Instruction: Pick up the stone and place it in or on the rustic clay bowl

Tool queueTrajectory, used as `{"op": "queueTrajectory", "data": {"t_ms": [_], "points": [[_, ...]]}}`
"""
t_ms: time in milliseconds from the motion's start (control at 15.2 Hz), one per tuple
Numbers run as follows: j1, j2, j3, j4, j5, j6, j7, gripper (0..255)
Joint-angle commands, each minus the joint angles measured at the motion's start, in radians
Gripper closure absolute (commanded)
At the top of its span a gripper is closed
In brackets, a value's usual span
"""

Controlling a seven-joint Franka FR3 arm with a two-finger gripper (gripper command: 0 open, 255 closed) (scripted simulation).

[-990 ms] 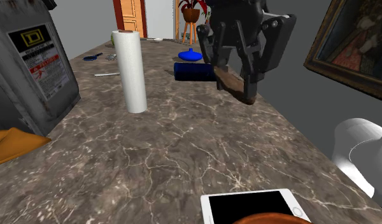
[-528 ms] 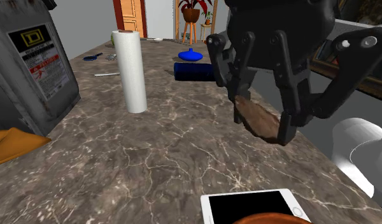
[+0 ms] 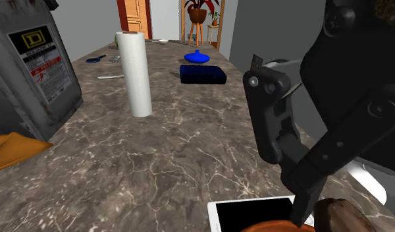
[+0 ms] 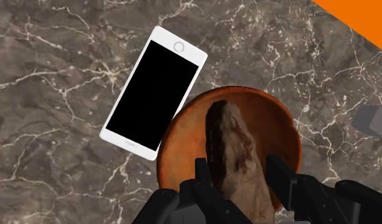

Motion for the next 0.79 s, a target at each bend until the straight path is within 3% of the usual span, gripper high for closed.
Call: {"op": "queueTrajectory", "data": {"t_ms": [0,66,726], "points": [[0.037,0.050,0.036,0.059,-0.016,-0.008,0.073,255],[0.050,0.068,0.047,0.077,-0.023,-0.009,0.096,255],[0.031,-0.010,0.030,-0.144,0.011,0.143,0.047,255]]}}
